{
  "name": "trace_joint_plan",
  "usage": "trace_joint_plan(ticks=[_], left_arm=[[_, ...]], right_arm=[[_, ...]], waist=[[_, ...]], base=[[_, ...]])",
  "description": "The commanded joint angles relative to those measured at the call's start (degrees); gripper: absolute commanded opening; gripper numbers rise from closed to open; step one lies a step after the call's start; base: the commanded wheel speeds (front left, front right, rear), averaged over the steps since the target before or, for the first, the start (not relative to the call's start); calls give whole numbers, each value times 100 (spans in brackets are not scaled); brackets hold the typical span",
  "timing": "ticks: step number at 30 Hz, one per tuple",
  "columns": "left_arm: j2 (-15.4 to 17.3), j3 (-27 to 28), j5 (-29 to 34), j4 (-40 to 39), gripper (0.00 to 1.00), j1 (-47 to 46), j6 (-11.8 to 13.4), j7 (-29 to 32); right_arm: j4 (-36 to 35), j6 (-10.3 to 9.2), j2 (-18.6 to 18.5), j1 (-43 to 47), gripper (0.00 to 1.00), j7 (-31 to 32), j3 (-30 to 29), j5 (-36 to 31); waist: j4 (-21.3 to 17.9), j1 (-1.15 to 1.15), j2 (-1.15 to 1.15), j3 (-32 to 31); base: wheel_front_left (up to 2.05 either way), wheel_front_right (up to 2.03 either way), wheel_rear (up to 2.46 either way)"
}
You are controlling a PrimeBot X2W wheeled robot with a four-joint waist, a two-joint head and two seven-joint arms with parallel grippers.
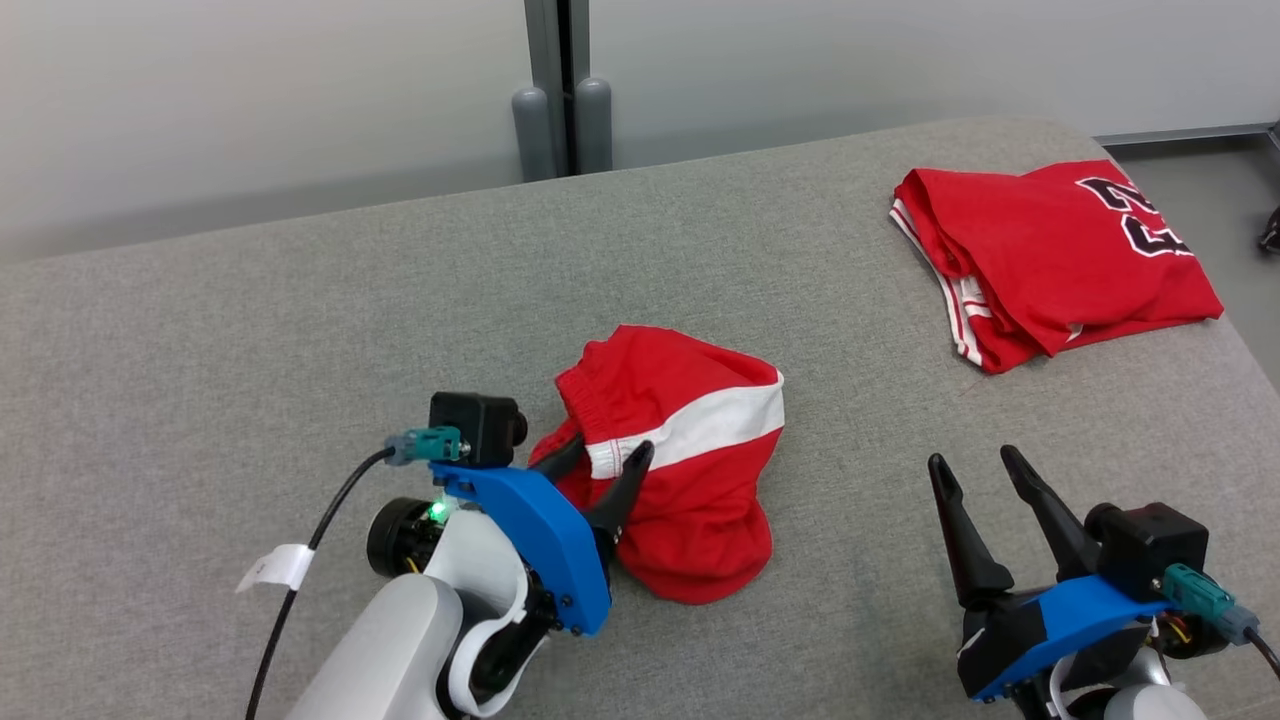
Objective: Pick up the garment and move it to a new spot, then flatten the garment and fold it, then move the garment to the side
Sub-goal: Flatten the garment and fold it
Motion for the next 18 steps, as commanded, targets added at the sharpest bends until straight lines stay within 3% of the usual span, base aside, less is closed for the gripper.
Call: trace_joint_plan(ticks=[1,4,9,18], left_arm=[[76,-54,62,-88,100,133,92,82],[154,-90,75,-344,100,269,180,245],[151,-254,81,-592,100,242,60,227],[23,-290,183,-62,100,-291,-10,86]], right_arm=[[-16,1,-15,-44,100,-11,-25,14],[-18,1,-15,-20,100,-23,-57,22],[-18,1,-15,-74,100,-28,-46,42],[30,1,-16,-200,100,-66,46,73]], waist=[[7,0,-1,10],[30,0,-1,30],[66,0,-1,72],[-91,0,-1,227]], base=[[0,0,0],[0,0,0],[0,0,0],[0,0,0]])
